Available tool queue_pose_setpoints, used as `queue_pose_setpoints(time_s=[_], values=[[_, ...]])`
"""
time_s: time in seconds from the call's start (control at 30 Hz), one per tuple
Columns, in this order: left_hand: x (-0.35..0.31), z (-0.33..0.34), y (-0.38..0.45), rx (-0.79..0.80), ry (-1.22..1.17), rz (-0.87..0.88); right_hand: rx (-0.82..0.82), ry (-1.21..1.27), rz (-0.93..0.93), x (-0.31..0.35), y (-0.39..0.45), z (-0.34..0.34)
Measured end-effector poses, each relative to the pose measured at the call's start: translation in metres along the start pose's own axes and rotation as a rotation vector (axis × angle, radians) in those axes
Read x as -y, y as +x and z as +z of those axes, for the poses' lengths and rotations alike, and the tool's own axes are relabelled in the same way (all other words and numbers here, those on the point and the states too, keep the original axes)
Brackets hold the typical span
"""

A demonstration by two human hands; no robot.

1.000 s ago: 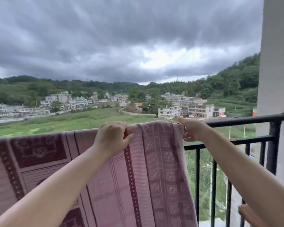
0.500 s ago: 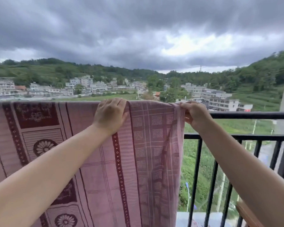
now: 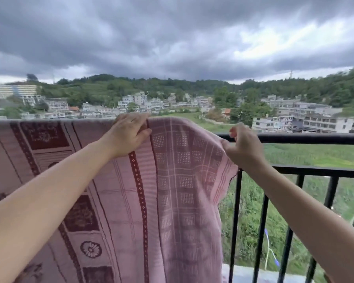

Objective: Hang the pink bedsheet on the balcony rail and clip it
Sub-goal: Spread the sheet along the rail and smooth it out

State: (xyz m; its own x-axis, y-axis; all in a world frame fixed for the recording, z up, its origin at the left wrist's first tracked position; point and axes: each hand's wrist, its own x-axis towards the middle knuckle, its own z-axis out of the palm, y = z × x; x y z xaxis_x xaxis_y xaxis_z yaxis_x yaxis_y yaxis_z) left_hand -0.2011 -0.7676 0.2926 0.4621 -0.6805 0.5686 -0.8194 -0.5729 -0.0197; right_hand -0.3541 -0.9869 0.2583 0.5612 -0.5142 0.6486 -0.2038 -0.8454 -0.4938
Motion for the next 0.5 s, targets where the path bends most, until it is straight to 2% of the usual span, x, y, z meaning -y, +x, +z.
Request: queue_pose_setpoints(time_s=[0.1, 0.17, 0.23, 0.33, 0.4, 0.5], values=[[0.010, 0.003, -0.022, -0.128, 0.078, -0.018, -0.269, 0.024, -0.285, 0.040, -0.013, 0.003], [0.032, 0.006, -0.042, -0.180, 0.149, -0.134, -0.314, -0.019, -0.489, 0.075, -0.021, 0.015], [0.063, 0.007, -0.071, -0.128, 0.229, -0.294, -0.239, -0.089, -0.669, 0.110, -0.033, 0.047], [0.114, 0.011, -0.135, -0.031, 0.300, -0.396, -0.050, -0.094, -0.867, 0.161, -0.065, 0.118], [0.147, 0.011, -0.185, 0.106, 0.350, -0.498, 0.167, -0.094, -0.891, 0.192, -0.092, 0.171], [0.200, 0.005, -0.257, 0.295, 0.389, -0.668, 0.482, -0.116, -0.824, 0.246, -0.127, 0.244]])
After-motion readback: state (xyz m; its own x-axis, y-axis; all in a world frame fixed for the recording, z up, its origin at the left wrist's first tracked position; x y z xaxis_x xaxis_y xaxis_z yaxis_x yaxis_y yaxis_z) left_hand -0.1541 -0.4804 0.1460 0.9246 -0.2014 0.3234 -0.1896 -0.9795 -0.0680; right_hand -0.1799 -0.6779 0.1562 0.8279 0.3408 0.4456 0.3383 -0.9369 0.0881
